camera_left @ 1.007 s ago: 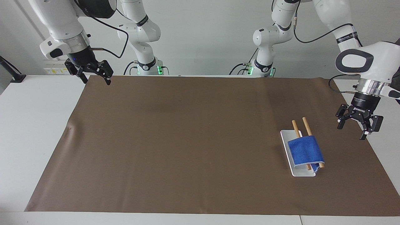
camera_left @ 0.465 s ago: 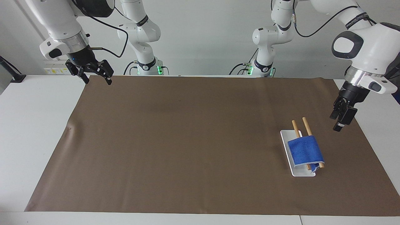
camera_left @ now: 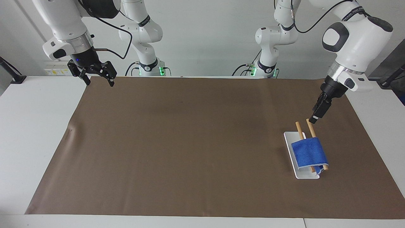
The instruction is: Right arm passes towel to left arm to hang
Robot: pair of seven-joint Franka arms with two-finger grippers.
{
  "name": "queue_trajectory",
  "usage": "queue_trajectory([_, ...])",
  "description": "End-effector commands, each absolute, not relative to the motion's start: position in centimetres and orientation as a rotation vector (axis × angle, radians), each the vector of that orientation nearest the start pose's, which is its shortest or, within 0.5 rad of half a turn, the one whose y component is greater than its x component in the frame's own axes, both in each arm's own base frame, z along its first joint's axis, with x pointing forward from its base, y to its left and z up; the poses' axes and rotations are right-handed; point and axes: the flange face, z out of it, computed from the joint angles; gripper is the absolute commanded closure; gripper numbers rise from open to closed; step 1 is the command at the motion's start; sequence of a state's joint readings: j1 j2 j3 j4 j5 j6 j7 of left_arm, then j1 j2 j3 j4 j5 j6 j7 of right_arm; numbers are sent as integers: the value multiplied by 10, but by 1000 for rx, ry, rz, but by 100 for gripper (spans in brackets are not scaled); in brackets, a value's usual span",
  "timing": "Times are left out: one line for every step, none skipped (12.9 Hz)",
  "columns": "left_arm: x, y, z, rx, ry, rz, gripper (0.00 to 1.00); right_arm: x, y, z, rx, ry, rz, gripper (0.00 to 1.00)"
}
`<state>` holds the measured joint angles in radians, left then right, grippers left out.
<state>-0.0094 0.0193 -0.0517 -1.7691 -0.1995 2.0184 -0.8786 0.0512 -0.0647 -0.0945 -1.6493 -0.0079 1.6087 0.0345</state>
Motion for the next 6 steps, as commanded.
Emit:
queue_trajectory([577,-37,562,-3075,-1358,-145,0,538,-24,628,-3163,139,-51,0])
queue_trajectory([576,-32,562,-3113,-1194,-137,0,538,-24,627,-3163,139,-49,0])
queue_trajectory([573,-25,563,-3128,-964,-150,0,538,-21,627,-3162,132,-49,0])
queue_trajectory([569,-19,565,-3147,-726,-155,0,538,-22,627,-3162,134,-49,0])
queue_trajectory([564,-16,569,-3175,-532,-138,0,538,-21,627,-3157,139,-46,0])
queue_trajectory([559,-8,570,-3178,-394,-114,0,538,-20,627,-3151,144,-44,0])
